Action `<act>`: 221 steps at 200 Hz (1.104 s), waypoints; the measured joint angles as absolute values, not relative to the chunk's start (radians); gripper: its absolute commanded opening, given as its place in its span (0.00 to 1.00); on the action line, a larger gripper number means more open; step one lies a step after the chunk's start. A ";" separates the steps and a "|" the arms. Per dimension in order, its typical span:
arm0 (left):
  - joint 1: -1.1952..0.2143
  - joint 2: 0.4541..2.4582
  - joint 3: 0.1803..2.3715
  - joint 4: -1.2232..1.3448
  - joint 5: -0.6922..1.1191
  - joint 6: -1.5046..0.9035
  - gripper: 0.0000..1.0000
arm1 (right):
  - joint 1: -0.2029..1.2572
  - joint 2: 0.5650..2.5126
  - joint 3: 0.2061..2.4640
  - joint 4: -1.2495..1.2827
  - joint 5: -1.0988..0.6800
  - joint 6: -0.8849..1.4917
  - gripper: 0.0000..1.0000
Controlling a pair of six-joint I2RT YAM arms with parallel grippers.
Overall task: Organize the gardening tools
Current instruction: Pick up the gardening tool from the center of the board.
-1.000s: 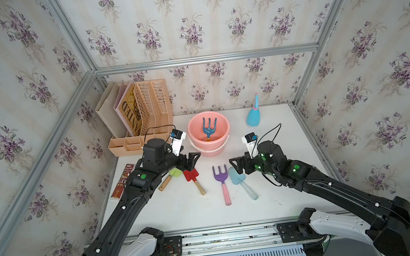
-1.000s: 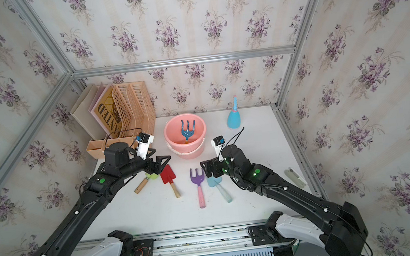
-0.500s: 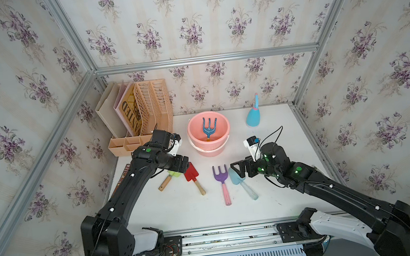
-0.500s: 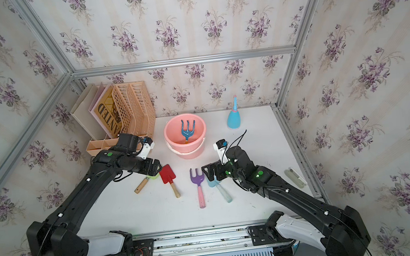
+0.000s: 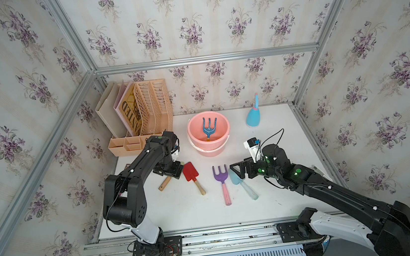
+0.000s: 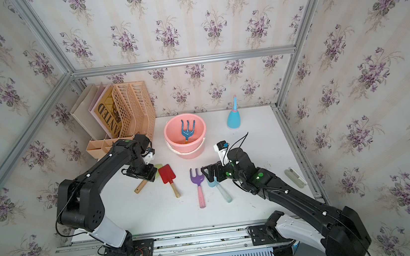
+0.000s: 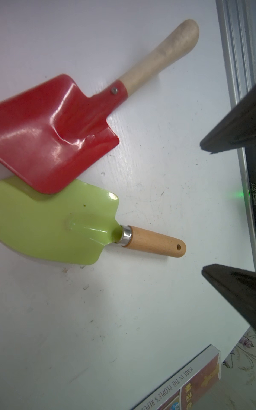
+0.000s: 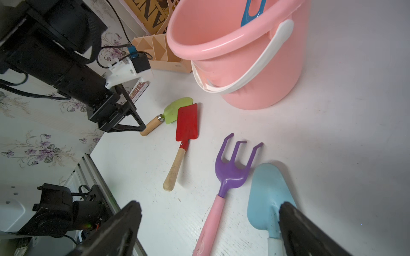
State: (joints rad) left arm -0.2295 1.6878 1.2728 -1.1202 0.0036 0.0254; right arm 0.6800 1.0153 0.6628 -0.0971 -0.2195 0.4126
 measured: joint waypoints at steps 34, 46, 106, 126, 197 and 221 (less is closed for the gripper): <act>-0.216 1.742 1.269 -1.127 -0.023 0.024 0.76 | 0.675 1.007 0.657 -0.086 -0.224 0.416 1.00; -0.212 1.763 1.267 -1.123 -0.032 0.021 0.75 | 0.671 1.007 0.656 -0.084 -0.224 0.416 1.00; -0.214 1.837 1.261 -1.046 -0.075 0.026 0.57 | 0.657 0.992 0.652 -0.072 -0.227 0.419 1.00; -0.213 1.869 1.265 -1.019 -0.080 0.042 0.49 | 0.653 0.983 0.646 -0.073 -0.227 0.419 1.00; -0.207 1.925 1.262 -0.962 -0.082 0.064 0.35 | 0.636 0.940 0.637 -0.080 -0.223 0.420 1.00; -0.203 1.939 1.264 -0.956 -0.076 0.072 0.28 | 0.632 0.936 0.637 -0.081 -0.219 0.420 1.00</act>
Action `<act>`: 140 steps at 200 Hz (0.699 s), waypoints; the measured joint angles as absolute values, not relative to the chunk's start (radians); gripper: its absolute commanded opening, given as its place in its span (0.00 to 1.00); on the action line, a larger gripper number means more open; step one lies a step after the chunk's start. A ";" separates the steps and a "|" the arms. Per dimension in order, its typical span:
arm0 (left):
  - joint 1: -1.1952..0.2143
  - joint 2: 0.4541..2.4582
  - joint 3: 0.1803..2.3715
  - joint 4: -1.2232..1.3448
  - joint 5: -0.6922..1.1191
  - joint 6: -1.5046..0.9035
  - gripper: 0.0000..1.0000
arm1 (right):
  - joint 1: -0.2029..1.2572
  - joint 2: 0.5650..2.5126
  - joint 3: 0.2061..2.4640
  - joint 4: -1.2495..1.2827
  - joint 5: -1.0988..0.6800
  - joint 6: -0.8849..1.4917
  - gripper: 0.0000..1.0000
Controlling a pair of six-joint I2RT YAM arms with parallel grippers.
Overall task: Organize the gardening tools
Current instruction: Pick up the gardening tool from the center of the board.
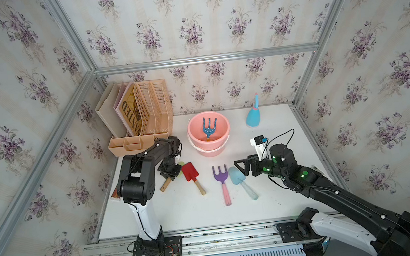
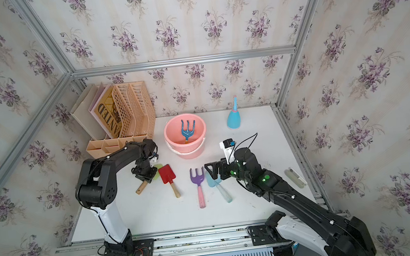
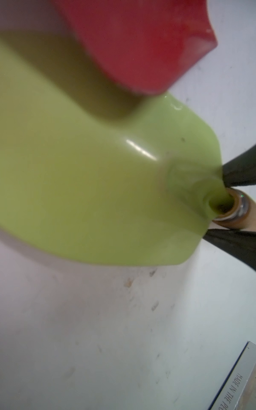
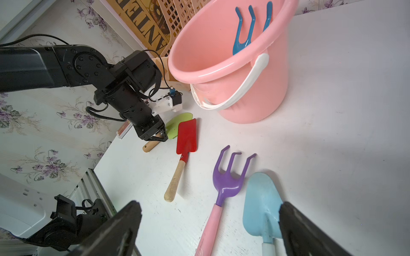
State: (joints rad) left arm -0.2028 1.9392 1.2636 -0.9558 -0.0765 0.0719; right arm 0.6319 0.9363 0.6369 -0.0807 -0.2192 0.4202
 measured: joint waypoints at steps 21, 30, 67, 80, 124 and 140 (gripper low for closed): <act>-0.203 1.941 1.263 -0.957 -0.075 0.074 0.18 | 0.630 0.935 0.637 -0.081 -0.220 0.421 1.00; -0.203 1.938 1.260 -0.954 -0.075 0.072 0.13 | 0.629 0.935 0.637 -0.081 -0.220 0.424 1.00; -0.200 1.878 1.223 -0.934 -0.068 0.059 0.02 | 0.628 0.939 0.637 -0.081 -0.220 0.424 1.00; -0.200 1.831 1.214 -0.934 -0.065 0.053 0.00 | 0.628 0.943 0.637 -0.080 -0.221 0.424 1.00; -0.200 1.610 1.209 -0.925 -0.010 0.033 0.00 | 0.628 0.968 0.636 -0.067 -0.253 0.424 1.00; -0.200 1.537 1.214 -0.925 0.012 0.025 0.00 | 0.628 0.974 0.635 -0.057 -0.262 0.427 1.00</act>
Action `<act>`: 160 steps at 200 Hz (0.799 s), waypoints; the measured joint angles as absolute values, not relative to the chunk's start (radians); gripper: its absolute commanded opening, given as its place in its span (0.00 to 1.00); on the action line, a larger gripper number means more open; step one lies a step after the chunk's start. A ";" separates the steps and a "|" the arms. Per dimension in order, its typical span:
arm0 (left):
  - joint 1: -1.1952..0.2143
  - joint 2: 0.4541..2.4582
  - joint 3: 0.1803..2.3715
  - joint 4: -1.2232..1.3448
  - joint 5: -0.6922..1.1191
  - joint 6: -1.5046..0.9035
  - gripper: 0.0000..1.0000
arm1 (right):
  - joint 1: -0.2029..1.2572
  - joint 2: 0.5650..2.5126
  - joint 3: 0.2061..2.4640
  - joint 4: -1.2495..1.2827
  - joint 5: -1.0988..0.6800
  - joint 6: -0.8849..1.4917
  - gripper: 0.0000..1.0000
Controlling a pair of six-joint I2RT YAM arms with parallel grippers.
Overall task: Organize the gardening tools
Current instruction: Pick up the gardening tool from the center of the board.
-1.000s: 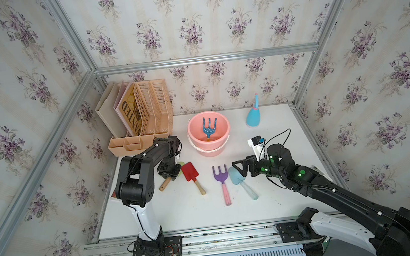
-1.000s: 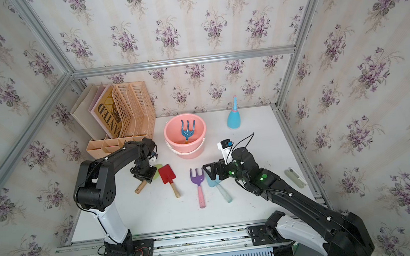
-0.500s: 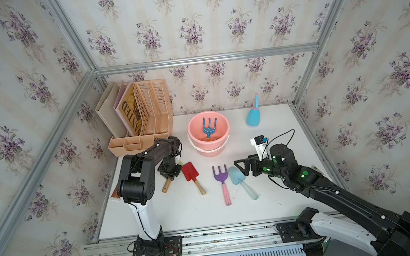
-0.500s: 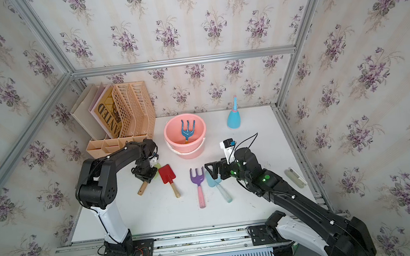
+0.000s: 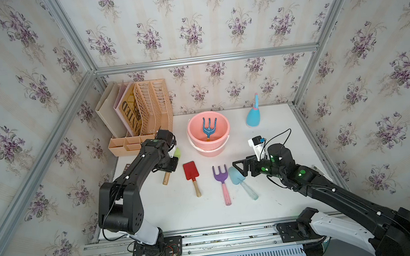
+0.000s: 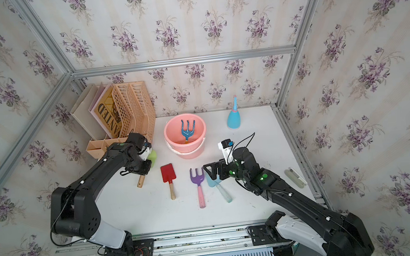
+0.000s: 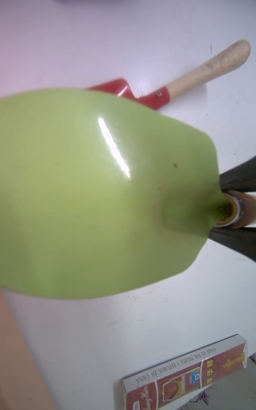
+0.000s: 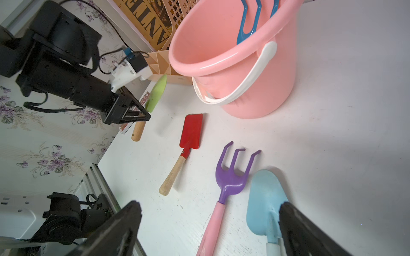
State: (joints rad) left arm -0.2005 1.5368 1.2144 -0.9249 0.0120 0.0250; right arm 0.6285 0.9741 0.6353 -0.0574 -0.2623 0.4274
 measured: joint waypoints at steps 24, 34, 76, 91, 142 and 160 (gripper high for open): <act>-0.200 1.404 1.217 -0.920 0.046 0.015 0.00 | 0.628 0.976 0.628 -0.036 -0.279 0.428 1.00; -0.201 1.335 1.217 -0.905 0.070 0.008 0.00 | 0.628 0.977 0.623 -0.029 -0.287 0.429 1.00; -0.208 1.200 1.245 -0.792 0.215 -0.038 0.00 | 0.628 0.989 0.608 0.010 -0.318 0.442 1.00; -0.219 1.184 1.247 -0.727 0.273 -0.057 0.00 | 0.628 0.989 0.607 0.025 -0.330 0.444 1.00; -0.275 1.188 1.206 -0.429 0.414 -0.085 0.00 | 0.628 0.980 0.606 0.049 -0.333 0.445 1.00; -0.281 1.243 1.228 -0.325 0.424 -0.086 0.00 | 0.628 0.969 0.604 0.047 -0.332 0.445 1.00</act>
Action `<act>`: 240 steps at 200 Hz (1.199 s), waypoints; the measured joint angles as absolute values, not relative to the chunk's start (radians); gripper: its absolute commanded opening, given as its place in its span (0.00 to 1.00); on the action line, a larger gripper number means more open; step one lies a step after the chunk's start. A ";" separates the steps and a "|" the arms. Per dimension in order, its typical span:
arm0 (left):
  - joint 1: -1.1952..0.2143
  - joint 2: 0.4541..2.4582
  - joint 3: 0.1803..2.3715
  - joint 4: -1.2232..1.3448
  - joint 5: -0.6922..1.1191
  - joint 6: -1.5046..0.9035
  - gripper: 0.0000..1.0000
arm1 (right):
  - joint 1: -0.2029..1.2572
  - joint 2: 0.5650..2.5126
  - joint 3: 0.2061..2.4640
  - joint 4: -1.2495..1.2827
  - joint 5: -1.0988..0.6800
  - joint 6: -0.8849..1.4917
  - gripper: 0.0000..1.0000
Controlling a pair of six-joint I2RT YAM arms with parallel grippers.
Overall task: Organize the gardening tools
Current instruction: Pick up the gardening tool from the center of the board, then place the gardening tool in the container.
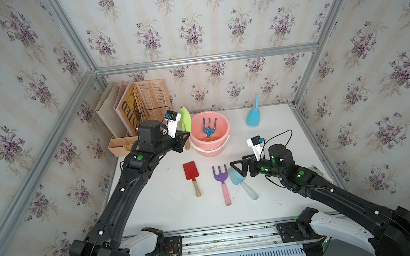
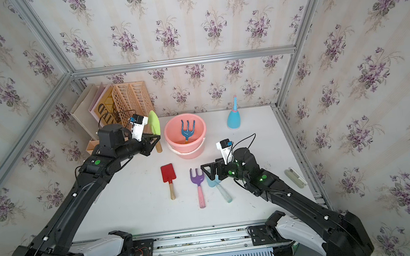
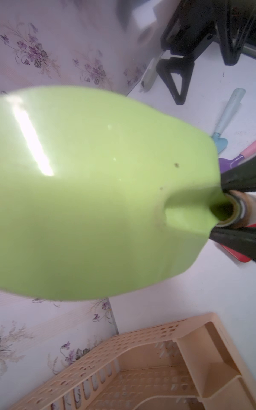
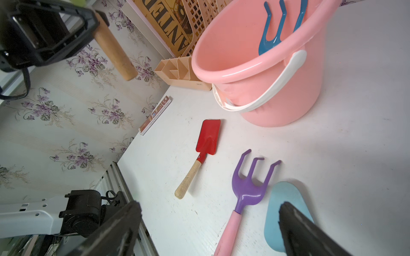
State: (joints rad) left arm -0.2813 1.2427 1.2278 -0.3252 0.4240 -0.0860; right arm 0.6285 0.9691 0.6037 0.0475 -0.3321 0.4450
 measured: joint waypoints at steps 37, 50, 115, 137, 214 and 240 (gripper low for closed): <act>-0.308 1.405 1.309 -0.124 0.426 -0.089 0.00 | 0.628 0.956 0.604 0.047 -0.324 0.445 1.00; -0.323 1.476 1.336 -0.049 0.425 -0.088 0.00 | 0.628 0.955 0.604 0.047 -0.315 0.445 1.00; -0.385 1.753 1.470 0.088 0.375 -0.056 0.00 | 0.628 0.933 0.597 0.039 -0.279 0.445 1.00; -0.407 1.832 1.503 0.099 0.347 -0.035 0.00 | 0.628 0.934 0.596 0.039 -0.276 0.445 1.00; -0.450 1.967 1.481 0.168 0.328 -0.055 0.00 | 0.625 0.933 0.594 0.031 -0.255 0.445 1.00; -0.450 2.003 1.479 0.196 0.348 -0.067 0.00 | 0.624 0.934 0.594 0.031 -0.255 0.445 1.00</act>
